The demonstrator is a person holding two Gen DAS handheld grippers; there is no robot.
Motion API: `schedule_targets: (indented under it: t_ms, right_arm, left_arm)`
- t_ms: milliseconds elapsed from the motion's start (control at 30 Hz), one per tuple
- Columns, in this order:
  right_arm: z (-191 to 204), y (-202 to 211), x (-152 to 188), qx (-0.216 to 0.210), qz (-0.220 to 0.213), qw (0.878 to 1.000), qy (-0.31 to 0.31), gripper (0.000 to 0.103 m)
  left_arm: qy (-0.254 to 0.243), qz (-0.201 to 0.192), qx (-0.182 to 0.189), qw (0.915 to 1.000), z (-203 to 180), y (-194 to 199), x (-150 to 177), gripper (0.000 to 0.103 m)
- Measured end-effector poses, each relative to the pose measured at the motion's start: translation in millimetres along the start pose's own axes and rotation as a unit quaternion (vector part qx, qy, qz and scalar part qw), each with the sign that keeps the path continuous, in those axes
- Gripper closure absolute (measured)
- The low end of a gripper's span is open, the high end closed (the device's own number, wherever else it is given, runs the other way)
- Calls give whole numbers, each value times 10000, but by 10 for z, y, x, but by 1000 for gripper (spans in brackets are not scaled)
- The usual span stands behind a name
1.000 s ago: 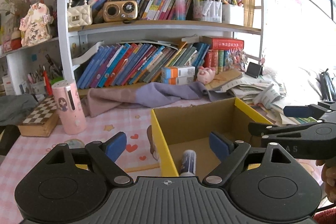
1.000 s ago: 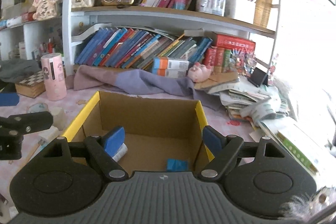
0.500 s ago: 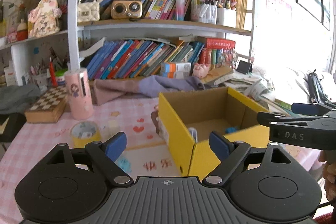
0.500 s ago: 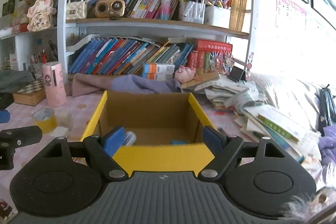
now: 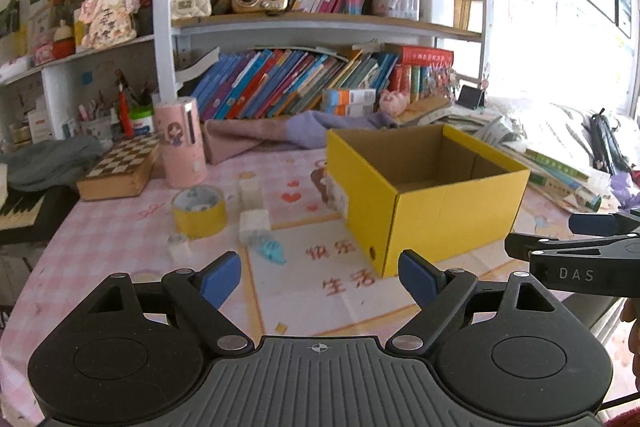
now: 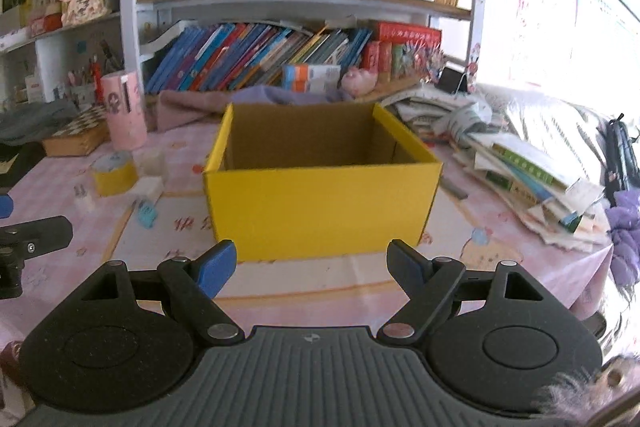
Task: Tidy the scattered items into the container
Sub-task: 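Lift both tools out of the box and move back toward the table items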
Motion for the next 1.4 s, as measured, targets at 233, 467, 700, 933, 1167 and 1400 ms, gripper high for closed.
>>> schedule_targets:
  t_ms: [233,467,700,933,1167,1400]
  right_arm:
    - [190,54,131,-170,272,9994,120,20]
    - [339,53,233,-330,497,9978,286,20]
    - [467,32,248,-501,547,9966,372,20]
    - [702,3,263,-780,587,9937,559,19]
    - [886,-13,245,-984,616,9905,739,19]
    - [986,-78,198,-1111,620,9881,866,19]
  left_arm:
    - [105,154,-74,9998,97,113,159,15]
    - [90,316,-199,9993,146,161,267,15]
    - [80,337,-353,9988,224,229,300,15]
    - [235,355,-586,9974,408,324,356,10]
    - [408,461,-734,9954,563,354,402,10]
    - [468,515,-853,9939,651,306,393,9]
Point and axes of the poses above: each gripper's, at about its wrist camera, not at the fingertips, and y roughly against the way its jaws point, z to its left, x to its underside, the point moved 6 cm from there along -y, roughly the way its jaws point, and after that the axes turned 1 degree about -y, right-handed, at the moved point
